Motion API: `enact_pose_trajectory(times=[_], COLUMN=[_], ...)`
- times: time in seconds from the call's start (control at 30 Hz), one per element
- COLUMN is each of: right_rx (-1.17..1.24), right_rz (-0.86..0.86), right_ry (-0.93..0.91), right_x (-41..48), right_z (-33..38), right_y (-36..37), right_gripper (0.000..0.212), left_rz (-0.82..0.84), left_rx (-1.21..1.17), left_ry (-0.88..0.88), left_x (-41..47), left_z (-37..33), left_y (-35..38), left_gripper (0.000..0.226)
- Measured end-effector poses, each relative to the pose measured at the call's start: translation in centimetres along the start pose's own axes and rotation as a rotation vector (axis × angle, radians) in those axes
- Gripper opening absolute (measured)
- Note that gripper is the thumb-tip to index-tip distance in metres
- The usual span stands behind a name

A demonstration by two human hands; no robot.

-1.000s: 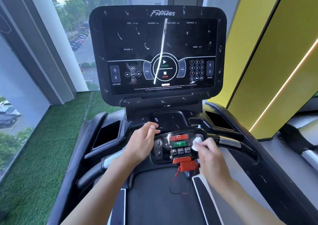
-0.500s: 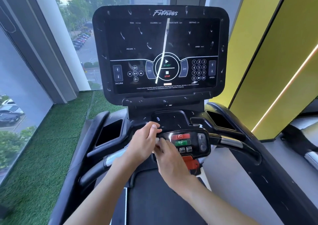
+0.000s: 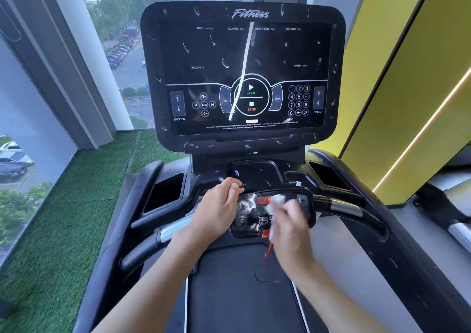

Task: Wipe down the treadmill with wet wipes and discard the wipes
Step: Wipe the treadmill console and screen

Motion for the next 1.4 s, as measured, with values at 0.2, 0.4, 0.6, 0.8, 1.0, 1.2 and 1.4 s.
enact_pose_trajectory(times=[0.2,0.4,0.6,0.8,1.0,1.2,1.4], right_rx=[0.155,0.034,0.387,0.757,0.637,0.451,0.165], right_rz=[0.186,-0.058,0.255,0.244,0.443,0.759,1.087], right_ry=[-0.298,-0.099,-0.101,0.306,-0.020,-0.202,-0.467], right_x=[-2.4,0.2,-2.3,3.4,7.3,8.9,6.1], right_z=[3.9,2.2,7.0,7.7,11.7,12.9,12.9], right_y=[3.0,1.6,3.5,3.8,8.5,15.5,21.9], right_gripper=[0.014,0.026,0.030,0.022,0.019,0.036,0.042], left_rz=[0.015,0.042,0.128,0.060,-0.005,-0.450,-0.501], left_rx=[-0.047,-0.088,-0.342,-0.652,-0.826,-0.430,0.118], left_ry=[0.004,0.002,-0.124,-0.329,-0.454,-0.594,-0.564], left_x=[-0.4,-0.8,-0.9,-0.3,2.1,4.0,4.8], left_z=[0.0,0.1,1.5,2.7,3.8,12.3,17.2], left_y=[-0.2,-0.3,-0.6,-2.3,-3.5,-8.4,-11.4], left_gripper=[0.030,0.032,0.030,0.026,0.023,0.014,0.008])
Point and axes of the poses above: each hand's wrist, its own x-axis towards the middle knuckle, its own y-axis out of the palm, z = x × y, the point moved 10 cm from there along x, towards the middle knuckle, and after that the axes turned 11 degrees about -z, right-handed, at the moved point
